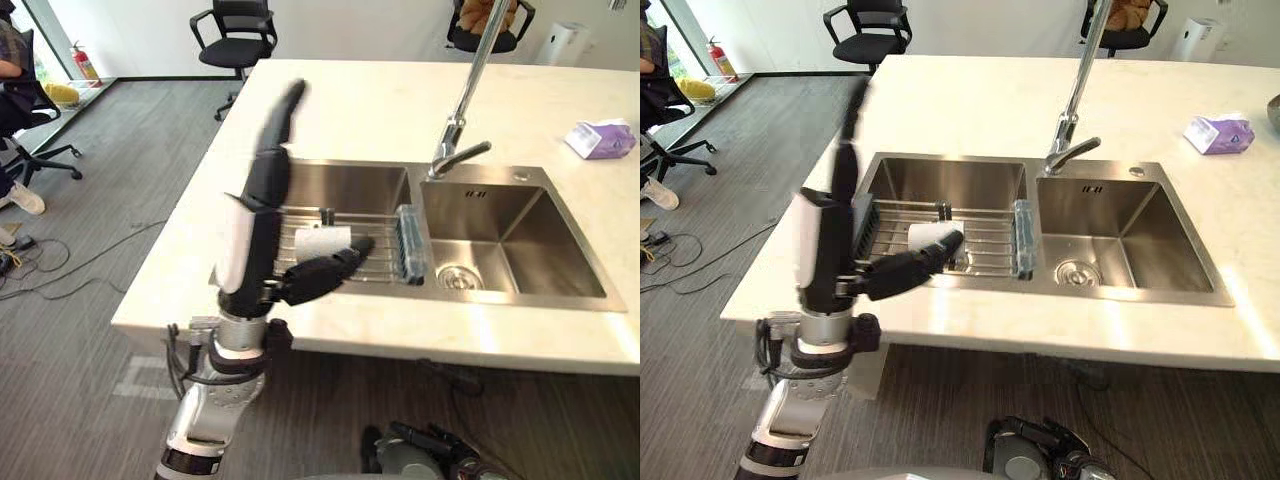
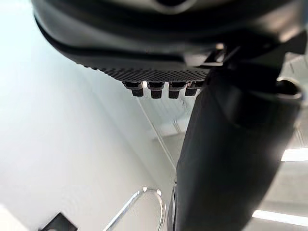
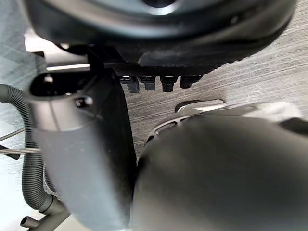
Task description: Walk over to the sink, pick up the cup, carry it to the dishwasher, place the cup inside the dishwasher, then close the dishwasher door
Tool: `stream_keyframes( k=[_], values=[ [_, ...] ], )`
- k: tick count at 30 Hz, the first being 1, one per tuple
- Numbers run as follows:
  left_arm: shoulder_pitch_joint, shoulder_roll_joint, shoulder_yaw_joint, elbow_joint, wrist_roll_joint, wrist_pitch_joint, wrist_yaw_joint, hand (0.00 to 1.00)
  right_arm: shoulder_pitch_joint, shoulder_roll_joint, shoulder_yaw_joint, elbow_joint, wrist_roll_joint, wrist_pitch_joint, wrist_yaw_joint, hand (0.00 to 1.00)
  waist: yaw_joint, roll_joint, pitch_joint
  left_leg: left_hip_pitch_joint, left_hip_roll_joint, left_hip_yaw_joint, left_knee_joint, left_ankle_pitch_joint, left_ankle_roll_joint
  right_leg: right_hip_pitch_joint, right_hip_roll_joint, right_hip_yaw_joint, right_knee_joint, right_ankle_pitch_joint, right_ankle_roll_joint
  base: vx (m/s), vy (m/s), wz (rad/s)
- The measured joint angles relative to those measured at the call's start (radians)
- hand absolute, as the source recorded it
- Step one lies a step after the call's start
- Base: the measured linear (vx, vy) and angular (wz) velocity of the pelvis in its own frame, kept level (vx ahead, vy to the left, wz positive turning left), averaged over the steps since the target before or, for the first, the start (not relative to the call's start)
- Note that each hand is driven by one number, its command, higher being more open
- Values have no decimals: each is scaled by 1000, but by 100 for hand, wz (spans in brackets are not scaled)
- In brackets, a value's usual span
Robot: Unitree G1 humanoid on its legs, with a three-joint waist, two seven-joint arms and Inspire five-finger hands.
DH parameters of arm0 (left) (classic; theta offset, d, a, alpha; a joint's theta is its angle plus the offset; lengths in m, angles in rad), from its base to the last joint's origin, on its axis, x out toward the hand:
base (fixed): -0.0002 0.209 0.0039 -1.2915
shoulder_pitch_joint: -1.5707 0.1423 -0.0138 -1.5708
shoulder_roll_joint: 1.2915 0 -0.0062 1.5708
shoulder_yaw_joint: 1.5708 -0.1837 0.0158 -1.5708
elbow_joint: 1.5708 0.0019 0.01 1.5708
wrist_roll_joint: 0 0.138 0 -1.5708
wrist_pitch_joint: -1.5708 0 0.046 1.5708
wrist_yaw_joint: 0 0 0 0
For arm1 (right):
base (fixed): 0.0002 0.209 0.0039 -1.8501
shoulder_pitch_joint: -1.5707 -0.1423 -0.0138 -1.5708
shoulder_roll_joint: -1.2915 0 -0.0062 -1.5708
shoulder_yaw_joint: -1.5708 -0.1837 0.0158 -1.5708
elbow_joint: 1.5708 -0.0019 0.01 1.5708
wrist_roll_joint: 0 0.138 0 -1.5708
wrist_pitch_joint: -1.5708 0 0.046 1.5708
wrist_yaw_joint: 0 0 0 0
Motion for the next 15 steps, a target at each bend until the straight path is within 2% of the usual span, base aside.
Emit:
stream_keyframes(
  k=[2, 3, 4, 5, 6, 10, 12, 15],
  values=[
    [-4, 23, -15, 2, -3, 31, -61, 100, 15, -2, 4, 12, 2, 26, 1, 100, 7, -13, -10, -35, 7, 27, -95, -27, 2, 70, -2, 0, -70, 5, 4, 268, -86, 1],
    [-9, 36, -20, 2, -2, 44, -82, 100, 15, -7, 5, 26, 2, 33, 2, 100, 11, -7, -18, -43, 1, 27, -177, -20, 4, 89, -6, 6, -90, 7, 8, 262, -24, -18],
    [-18, 48, -27, 1, -3, 60, -100, 100, 14, -17, 5, 40, 2, 41, 5, 100, 16, 2, -27, -49, -10, 16, -292, 20, 6, 102, -8, 20, -104, 12, 15, 235, 58, -26],
    [-31, 53, -36, 1, -3, 77, -115, 100, 14, -25, 5, 44, 2, 42, 9, 100, 16, 15, -35, -62, -13, 8, -371, 104, 2, 106, -4, 27, -111, 14, 23, 232, 88, -42],
    [-40, 55, -39, 1, -3, 92, -134, 100, 11, -30, 6, 45, 1, 42, 12, 100, 21, 22, -42, -54, -17, 6, -396, 164, -29, 104, -2, 47, -115, 16, 31, 238, 147, -47],
    [-133, 110, -76, 21, -5, 178, -252, 100, 10, -17, 9, 41, 3, 40, 8, 100, -8, 11, -53, -21, -65, 26, -492, 200, -8, 105, -34, 73, -166, 43, 68, 86, 123, -16],
    [-196, 164, -122, 87, -9, 233, -346, 100, 7, -16, 8, 44, 0, 41, 5, 100, -26, 10, -53, 6, -82, 32, -512, 204, -2, 139, -44, 74, -207, 62, 80, 9, 87, -2],
    [-200, 209, -149, 158, -16, 289, -432, 100, 4, -16, 22, 44, 3, 41, -2, 100, -54, 9, -52, 30, -89, 38, -538, 208, 4, 154, -47, 79, -226, 71, 84, -21, 43, -6]
  ],
)
